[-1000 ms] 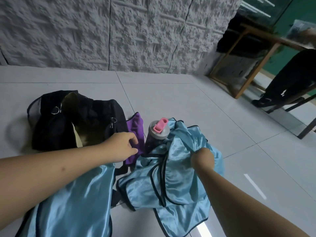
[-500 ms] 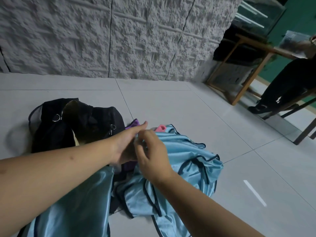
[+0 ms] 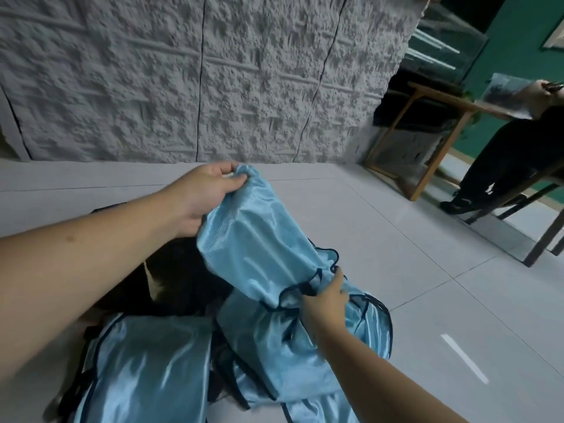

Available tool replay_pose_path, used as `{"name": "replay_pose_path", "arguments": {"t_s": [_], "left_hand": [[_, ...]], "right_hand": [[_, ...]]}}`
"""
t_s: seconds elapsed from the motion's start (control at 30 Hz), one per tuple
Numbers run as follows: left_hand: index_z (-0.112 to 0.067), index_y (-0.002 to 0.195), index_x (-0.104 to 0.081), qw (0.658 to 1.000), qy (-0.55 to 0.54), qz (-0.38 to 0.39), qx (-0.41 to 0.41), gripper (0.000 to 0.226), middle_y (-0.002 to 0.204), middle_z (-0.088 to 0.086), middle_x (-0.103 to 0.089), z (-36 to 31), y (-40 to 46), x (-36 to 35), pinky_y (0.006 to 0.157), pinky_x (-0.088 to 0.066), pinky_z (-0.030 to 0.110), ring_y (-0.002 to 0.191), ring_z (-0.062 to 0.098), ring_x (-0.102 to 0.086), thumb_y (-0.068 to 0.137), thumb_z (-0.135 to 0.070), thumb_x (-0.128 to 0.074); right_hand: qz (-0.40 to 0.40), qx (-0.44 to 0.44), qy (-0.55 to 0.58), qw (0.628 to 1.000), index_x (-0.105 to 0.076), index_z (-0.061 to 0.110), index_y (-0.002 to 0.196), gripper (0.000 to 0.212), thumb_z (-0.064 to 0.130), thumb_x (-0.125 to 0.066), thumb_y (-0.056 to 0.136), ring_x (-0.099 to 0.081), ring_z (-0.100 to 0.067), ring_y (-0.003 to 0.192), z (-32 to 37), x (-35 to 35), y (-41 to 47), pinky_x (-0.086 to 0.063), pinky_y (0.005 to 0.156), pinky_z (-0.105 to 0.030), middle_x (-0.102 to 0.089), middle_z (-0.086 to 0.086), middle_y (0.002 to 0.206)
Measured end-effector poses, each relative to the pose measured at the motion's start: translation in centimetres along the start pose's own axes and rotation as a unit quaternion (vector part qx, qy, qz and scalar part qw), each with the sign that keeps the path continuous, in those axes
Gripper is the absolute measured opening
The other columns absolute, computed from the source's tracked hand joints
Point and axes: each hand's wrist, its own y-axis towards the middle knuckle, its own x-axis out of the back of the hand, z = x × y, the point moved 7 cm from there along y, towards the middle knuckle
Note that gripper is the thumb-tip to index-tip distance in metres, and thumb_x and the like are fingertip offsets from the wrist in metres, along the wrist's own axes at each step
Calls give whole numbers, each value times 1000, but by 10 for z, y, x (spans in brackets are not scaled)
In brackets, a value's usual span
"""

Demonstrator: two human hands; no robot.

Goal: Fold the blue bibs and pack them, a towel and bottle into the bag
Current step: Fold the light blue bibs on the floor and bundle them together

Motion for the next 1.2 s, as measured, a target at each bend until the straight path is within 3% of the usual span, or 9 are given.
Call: {"name": "replay_pose_path", "arguments": {"t_s": [0.1, 0.27, 0.43, 0.6, 0.73, 0.87, 0.97, 1.1, 1.2], "left_hand": [[-22, 96, -75, 1000, -8, 12, -21, 17, 92, 8, -76, -28, -7, 0, 87, -58, 43, 84, 23, -71, 102, -19, -60], [-22, 99, -76, 997, -26, -21, -63, 18, 94, 5, -77, -59, -7, 24, 81, -62, 39, 86, 20, -73, 103, -17, -58], [-14, 118, -70, 984, -65, -161, -45, 21, 100, 8, -76, -53, 4, 103, 60, -60, 31, 77, 18, -76, 101, -18, -60], [-15, 111, -72, 970, -103, -220, 18, 18, 115, 12, -74, -18, 9, 134, 59, -58, 32, 88, 22, -73, 100, -24, -62], [-17, 97, -66, 953, 183, -237, -45, 18, 92, 2, -66, -17, -13, 94, 69, -50, 31, 78, 16, -59, 93, -33, -73], [-10, 88, -69, 975, 220, 22, -4, 51, 71, 1, -66, 4, -34, 17, 62, -60, 34, 62, 14, -64, 75, -59, -78], [-18, 115, -61, 945, 315, 91, 8, 95, 97, -7, -72, 19, -43, -12, 78, -58, 29, 87, 9, -70, 46, -77, -87], [-7, 116, -66, 973, 230, 10, 13, 44, 109, 16, -75, 22, -26, 12, 95, -57, 54, 105, 36, -71, 73, -14, -74], [0, 113, -69, 995, 76, -27, 52, 21, 98, 20, -76, 6, -26, 31, 90, -60, 49, 95, 38, -74, 95, 3, -58]], "right_hand": [[15, -9, -54, 998, -21, 46, 157, 101, 30, -79, 76, -63, -32, 108, -14, -11, 9, -55, 78, -32, -26, -13, 158], [-55, 73, -121, 988, -68, 19, 91, 13, 20, -55, 93, -63, -24, 74, 16, -11, 11, -47, 61, -32, -68, -1, 80], [-19, 79, 14, 997, -63, 3, 77, 24, 23, -51, 78, -51, -24, 56, 47, 0, 18, -44, 54, -39, -58, -5, 60], [83, 89, 100, 988, -58, -12, 84, 28, 14, -50, 83, -52, -25, 63, 101, 2, 12, -41, 58, -38, -56, -15, 69], [128, 96, 114, 981, -66, -13, 97, 30, 12, -50, 92, -66, -30, 67, 150, -1, -9, -53, 58, -37, -72, -26, 84], [168, 61, 192, 965, -65, -18, 108, 26, 3, -53, 98, -66, -29, 67, 184, -15, -25, -54, 55, -30, -70, -27, 91], [201, 8, 246, 948, -64, -16, 106, 23, 3, -55, 99, -70, -37, 78, 197, -31, -29, -60, 68, -40, -70, -27, 96], [241, 45, 348, 905, -57, -4, 109, 16, 8, -58, 100, -49, -33, 80, 216, -32, -31, -46, 77, -43, -47, -24, 93], [219, 128, 305, 918, -60, 5, 126, 38, -9, -49, 93, -70, -29, 104, 209, -17, -35, -58, 92, -43, -71, -20, 114]]}}
